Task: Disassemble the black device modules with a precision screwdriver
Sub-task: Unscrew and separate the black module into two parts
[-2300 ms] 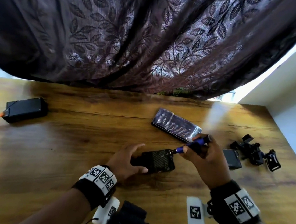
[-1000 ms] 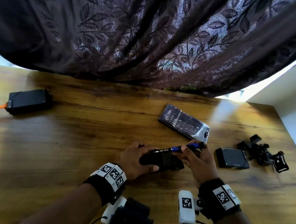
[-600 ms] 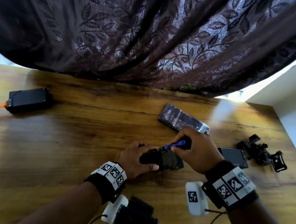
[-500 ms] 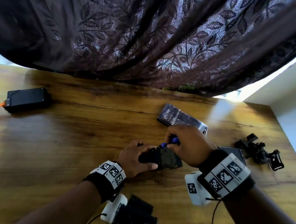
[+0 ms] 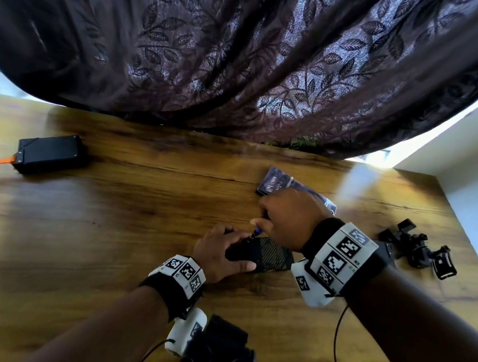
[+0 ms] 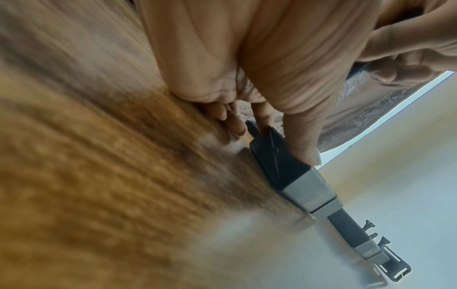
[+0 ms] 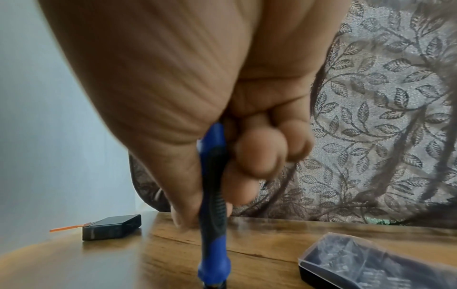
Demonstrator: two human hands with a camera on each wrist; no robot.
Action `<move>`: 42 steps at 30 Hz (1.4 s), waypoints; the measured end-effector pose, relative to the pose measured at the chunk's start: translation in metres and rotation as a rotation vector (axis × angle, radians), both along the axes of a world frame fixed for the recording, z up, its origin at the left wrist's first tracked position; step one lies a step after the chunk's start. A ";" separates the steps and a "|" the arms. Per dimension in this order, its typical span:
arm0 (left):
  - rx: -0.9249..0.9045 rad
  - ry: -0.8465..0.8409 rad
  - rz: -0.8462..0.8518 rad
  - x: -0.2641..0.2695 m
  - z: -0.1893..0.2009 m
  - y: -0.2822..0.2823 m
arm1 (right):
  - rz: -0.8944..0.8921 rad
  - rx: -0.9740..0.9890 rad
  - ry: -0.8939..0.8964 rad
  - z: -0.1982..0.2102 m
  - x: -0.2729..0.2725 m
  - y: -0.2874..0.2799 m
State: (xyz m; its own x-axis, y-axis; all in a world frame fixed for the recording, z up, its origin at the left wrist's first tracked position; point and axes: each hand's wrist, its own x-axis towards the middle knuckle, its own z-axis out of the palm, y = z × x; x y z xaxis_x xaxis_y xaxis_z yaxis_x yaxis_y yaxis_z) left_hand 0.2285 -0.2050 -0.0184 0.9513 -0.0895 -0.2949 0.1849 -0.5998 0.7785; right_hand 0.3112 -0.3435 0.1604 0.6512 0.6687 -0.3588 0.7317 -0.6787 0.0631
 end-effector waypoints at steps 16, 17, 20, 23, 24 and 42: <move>0.041 -0.035 -0.020 0.001 -0.004 -0.001 | 0.030 -0.003 0.040 0.001 0.000 0.000; 0.043 -0.035 -0.017 0.001 -0.005 -0.001 | 0.050 0.023 0.059 0.001 0.000 -0.001; 0.036 -0.027 -0.009 0.001 -0.010 -0.001 | 0.092 0.083 0.133 0.001 0.001 -0.005; 0.033 -0.015 -0.009 0.001 -0.010 -0.001 | 0.041 0.081 0.172 0.002 0.001 -0.007; 0.036 -0.016 -0.011 0.001 -0.009 -0.001 | 0.024 0.086 0.171 0.002 0.001 -0.008; 0.046 0.020 -0.028 0.000 -0.006 -0.001 | 0.258 -0.048 0.090 0.012 0.000 -0.009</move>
State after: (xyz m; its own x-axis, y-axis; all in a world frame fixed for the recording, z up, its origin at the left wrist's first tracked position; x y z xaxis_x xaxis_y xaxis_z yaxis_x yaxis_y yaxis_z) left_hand 0.2290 -0.2060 -0.0248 0.9426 -0.1017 -0.3181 0.1829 -0.6399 0.7464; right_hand 0.3117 -0.3522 0.1720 0.4257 0.7893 -0.4426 0.8840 -0.4671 0.0172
